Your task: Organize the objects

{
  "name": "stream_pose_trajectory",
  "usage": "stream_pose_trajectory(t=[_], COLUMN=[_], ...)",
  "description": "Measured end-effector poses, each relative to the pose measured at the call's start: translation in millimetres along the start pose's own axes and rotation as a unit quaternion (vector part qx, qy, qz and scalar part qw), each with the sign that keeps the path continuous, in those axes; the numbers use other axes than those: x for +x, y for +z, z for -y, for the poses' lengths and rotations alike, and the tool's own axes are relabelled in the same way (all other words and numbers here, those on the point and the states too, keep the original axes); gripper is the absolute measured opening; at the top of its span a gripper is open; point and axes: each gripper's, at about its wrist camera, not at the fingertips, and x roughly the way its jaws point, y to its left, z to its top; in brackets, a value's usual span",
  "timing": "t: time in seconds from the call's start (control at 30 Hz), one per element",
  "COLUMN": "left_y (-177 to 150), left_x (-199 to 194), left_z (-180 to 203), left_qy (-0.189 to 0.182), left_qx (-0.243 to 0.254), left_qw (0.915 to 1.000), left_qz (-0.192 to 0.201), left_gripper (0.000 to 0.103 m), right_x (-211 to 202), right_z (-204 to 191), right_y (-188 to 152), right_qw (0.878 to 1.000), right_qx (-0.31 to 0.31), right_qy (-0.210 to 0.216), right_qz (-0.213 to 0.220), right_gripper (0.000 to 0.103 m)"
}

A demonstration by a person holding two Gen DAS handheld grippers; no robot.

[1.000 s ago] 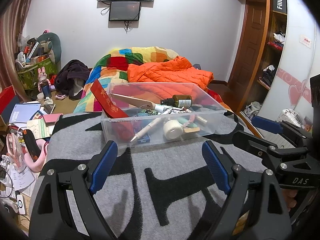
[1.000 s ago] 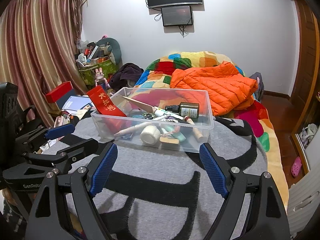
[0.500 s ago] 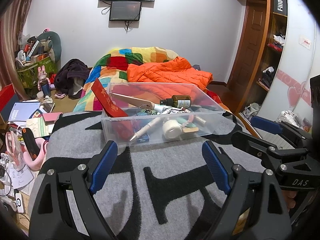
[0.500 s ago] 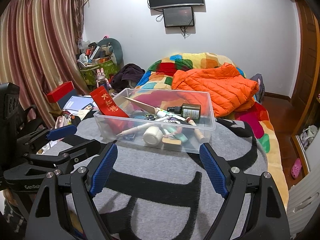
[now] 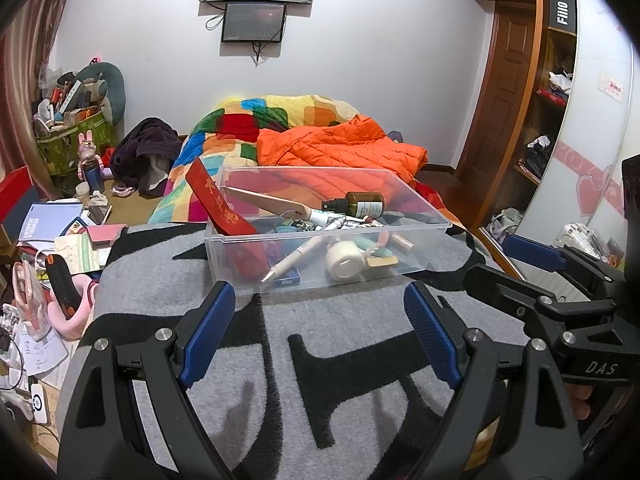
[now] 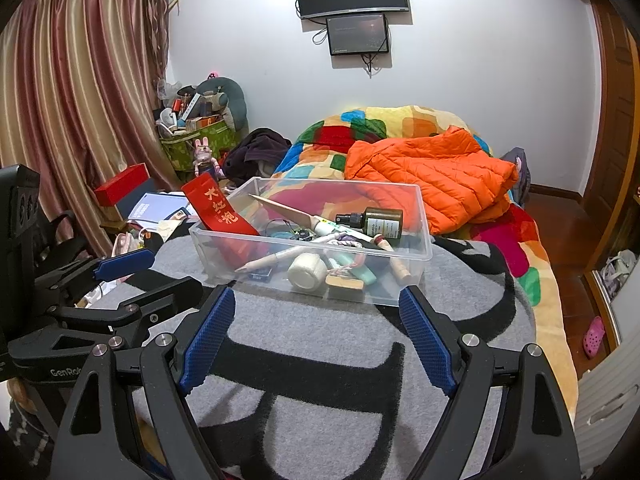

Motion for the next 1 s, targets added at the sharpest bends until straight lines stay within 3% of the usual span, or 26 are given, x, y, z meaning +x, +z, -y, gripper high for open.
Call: stream_pose_trajectory(t=[1.0], left_y=[0.4], left_x=[-0.5], left_z=[-0.3], left_qy=[-0.002], left_qx=[-0.001], left_qw=[1.0000], left_qz=[-0.006], left_gripper=[0.087], right_x=[-0.4], right_z=[0.1], right_y=[-1.1], right_qw=[1.000], right_qx=[0.007], right_qy=[0.003], right_qz=[-0.005], right_gripper=[0.082])
